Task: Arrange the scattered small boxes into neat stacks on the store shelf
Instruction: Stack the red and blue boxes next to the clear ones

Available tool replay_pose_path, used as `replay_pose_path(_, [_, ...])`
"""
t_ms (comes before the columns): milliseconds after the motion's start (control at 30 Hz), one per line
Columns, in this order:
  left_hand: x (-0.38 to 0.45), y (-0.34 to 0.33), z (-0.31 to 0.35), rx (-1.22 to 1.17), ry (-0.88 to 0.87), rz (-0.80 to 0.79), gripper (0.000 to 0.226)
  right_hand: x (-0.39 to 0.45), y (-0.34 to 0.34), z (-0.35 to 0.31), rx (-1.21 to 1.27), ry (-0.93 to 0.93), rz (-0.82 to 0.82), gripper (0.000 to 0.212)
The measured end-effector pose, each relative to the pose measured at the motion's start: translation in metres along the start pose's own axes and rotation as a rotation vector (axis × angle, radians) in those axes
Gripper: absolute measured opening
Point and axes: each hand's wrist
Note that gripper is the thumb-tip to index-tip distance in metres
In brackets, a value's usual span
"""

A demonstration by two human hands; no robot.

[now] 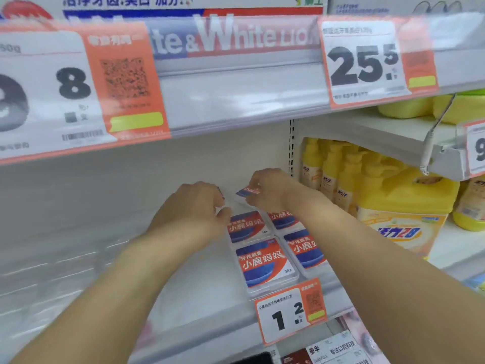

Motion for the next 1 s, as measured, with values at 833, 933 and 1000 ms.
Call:
replay_pose_path(833, [0.172,-0.025,-0.067,0.322,0.037,-0.525,0.096,-0.069,0.001,0.036,1.217,0.046,0.398,0.038])
replay_pose_path(933, [0.169,-0.020,-0.065,0.372,0.107,-0.576,0.073,-0.079,0.003,0.042,1.120,-0.014,0.364,0.037])
replay_pose_path(1000, [0.166,-0.019,-0.066,0.388,0.130,-0.602,0.069,-0.082,0.004,0.043,1.039,-0.042,0.324,0.040])
Point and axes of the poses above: each hand's wrist, its own x-axis towards the middle knuckle, its own y-axis out of the back of the hand, z = x × y, and after that the axes turned 15 degrees about -z, right-handed
